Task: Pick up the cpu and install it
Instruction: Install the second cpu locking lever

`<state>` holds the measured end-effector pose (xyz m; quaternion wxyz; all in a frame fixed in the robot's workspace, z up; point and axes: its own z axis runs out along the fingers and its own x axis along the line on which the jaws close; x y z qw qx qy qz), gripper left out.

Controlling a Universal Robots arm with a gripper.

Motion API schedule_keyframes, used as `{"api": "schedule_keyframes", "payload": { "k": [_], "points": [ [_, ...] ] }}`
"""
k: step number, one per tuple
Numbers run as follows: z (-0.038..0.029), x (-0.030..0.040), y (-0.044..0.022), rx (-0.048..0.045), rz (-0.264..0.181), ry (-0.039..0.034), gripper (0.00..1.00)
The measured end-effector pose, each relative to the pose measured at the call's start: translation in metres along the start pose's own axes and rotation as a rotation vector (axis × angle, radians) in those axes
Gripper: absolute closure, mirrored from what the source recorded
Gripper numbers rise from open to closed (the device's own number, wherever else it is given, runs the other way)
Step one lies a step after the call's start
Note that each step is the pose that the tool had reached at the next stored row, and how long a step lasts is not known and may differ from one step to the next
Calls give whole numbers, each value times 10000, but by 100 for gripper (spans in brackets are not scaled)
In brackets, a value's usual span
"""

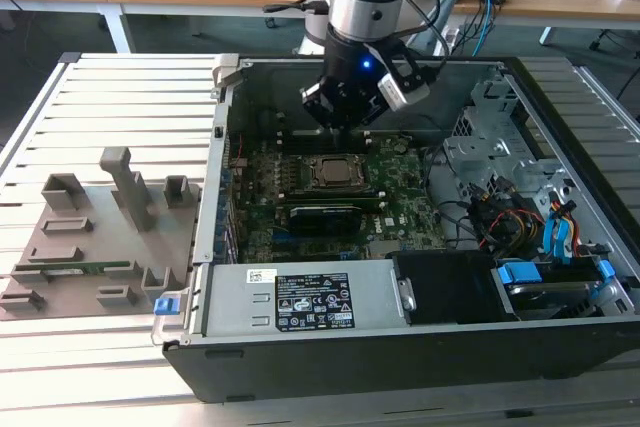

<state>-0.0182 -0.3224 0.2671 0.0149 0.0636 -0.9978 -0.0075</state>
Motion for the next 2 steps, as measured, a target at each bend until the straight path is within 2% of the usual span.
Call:
{"api": "schedule_keyframes", "payload": {
  "k": [2],
  "points": [
    [-1,0,0,0,0,0,89]
  ]
}}
